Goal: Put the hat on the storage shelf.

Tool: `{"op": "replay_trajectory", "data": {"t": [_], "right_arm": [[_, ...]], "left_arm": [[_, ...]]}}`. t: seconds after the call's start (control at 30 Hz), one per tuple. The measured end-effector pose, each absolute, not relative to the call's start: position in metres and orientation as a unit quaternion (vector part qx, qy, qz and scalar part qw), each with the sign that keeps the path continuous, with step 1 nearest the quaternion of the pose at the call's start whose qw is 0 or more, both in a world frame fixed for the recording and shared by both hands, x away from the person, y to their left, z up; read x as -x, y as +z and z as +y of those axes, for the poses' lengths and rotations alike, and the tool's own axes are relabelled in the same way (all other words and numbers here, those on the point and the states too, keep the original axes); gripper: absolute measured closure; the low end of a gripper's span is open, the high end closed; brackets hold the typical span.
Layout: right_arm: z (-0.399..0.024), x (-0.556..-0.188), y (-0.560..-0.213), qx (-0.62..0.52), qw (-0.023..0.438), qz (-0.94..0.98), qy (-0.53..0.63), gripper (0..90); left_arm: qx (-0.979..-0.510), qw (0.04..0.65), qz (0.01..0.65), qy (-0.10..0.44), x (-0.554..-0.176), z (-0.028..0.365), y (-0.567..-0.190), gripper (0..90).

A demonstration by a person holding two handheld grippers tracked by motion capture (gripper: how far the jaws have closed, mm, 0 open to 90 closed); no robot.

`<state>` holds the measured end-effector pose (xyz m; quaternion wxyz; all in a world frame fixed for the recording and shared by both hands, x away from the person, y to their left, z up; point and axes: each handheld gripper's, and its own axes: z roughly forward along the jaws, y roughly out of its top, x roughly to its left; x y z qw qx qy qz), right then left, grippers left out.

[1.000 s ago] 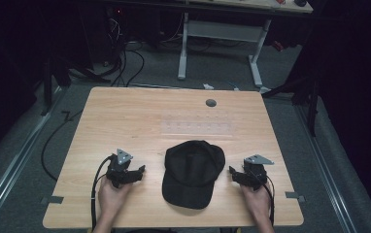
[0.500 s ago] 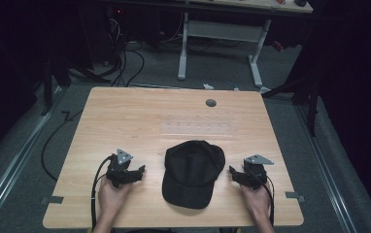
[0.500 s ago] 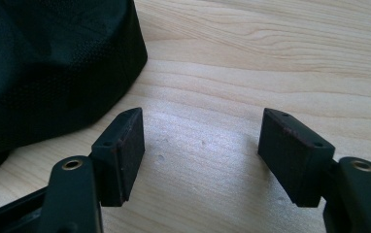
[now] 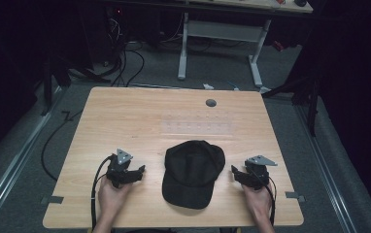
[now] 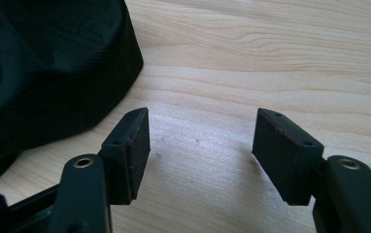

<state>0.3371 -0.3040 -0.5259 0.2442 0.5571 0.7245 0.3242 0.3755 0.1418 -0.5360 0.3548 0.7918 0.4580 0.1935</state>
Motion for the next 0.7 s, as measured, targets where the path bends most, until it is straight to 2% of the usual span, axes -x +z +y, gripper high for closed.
{"op": "replay_trajectory", "data": {"t": [0.7], "right_arm": [[-0.295,-0.296,-0.500,-0.513,0.267,0.730,0.365,41.2]], "left_arm": [[-0.791,0.355,0.458,0.194,-0.375,0.142,-0.536,27.1]]}}
